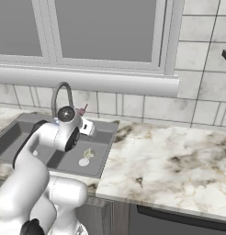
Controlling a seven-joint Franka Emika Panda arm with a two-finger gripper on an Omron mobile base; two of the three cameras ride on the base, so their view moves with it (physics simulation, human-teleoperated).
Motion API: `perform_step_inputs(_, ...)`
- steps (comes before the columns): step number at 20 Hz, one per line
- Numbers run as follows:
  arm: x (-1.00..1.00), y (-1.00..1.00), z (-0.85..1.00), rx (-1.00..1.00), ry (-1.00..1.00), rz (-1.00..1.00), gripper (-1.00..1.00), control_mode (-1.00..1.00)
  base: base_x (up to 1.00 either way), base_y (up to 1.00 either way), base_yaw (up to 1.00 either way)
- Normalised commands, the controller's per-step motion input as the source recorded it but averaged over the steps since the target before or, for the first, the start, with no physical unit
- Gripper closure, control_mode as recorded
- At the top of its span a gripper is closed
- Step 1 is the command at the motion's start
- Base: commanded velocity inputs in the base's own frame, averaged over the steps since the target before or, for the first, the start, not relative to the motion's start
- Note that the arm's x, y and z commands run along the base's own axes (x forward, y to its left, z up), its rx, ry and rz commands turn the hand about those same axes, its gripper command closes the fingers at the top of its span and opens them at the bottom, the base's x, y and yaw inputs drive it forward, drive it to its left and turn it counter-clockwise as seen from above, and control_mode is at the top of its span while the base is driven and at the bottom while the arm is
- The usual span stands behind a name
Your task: Turn on the sink faucet. Then move the garlic from the counter to the sink. Turn off the sink. Move the vegetable from the sink to the pot next to the stove. Finally move the pot to the rear left burner.
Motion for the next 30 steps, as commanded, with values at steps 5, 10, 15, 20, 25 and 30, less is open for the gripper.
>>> perform_step_inputs(5, 0.00, 0.00, 0.00, -0.07, -0.23, 0.22, -1.00, -1.00, 0.00, 0.00, 0.00)
perform_step_inputs(10, 0.05, 0.00, 0.07, -0.02, -0.18, 0.23, -1.00, -1.00, 0.00, 0.00, 0.00)
perform_step_inputs(15, 0.32, 0.00, 0.09, 0.00, -0.12, 0.29, -1.00, -1.00, 0.00, 0.00, 0.00)
perform_step_inputs(20, 0.12, 0.00, 0.04, 0.00, -0.04, 0.11, -1.00, -1.00, 0.00, 0.00, 0.00)
perform_step_inputs(25, 0.06, 0.00, 0.00, 0.00, -0.09, 0.06, -1.00, -1.00, 0.00, 0.00, 0.00)
perform_step_inputs(30, 0.38, 0.00, 0.00, 0.00, -0.13, 0.14, -1.00, -1.00, 0.00, 0.00, 0.00)
